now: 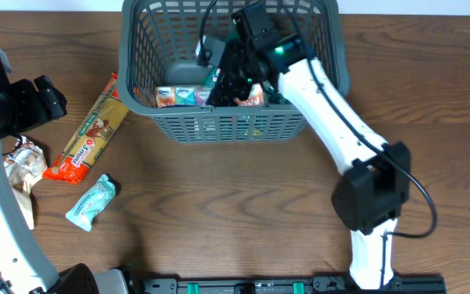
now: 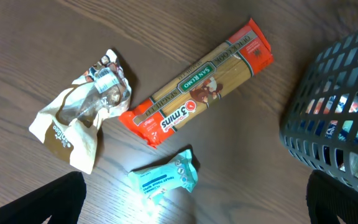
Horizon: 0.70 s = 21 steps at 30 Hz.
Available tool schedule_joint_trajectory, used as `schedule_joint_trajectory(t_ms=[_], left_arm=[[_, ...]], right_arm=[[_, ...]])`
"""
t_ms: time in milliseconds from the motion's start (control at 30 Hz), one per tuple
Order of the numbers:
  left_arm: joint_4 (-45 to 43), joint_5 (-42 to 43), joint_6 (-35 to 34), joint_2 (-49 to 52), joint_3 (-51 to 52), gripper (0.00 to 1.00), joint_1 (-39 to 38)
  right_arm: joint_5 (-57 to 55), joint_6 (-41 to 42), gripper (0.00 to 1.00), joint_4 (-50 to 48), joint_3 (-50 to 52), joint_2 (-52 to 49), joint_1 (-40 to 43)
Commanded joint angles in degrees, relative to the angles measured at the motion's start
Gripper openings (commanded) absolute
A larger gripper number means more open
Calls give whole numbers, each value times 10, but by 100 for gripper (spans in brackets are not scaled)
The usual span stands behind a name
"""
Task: Pack container
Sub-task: 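Carry the tissue multipack over the basket and release it inside, then withdraw the right gripper and move the left gripper to the spaghetti pack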
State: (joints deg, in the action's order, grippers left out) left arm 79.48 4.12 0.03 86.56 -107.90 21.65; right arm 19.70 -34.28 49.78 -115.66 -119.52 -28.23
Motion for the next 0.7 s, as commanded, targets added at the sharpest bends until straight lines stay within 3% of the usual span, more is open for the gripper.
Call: schedule_joint_trajectory(t_ms=[0,133,333,467,667], left_arm=[[3,-2,2,-1,1,99,2],[12,-2,71,-1,1,99,1],[-2,-2,243,8,1,99,-8],[-12,-2,335,37,1,99,-25],[-36,0,349,120,1,98,-31]], right_arm=[[-50,135,99,-19,-57,91,43],[-166,327,99,11,-122,147,122],[-188,482,99,162,-138,215,287],[-197,550,99,276,-129,215,378],[-197,583,99,328,-40,213,441]])
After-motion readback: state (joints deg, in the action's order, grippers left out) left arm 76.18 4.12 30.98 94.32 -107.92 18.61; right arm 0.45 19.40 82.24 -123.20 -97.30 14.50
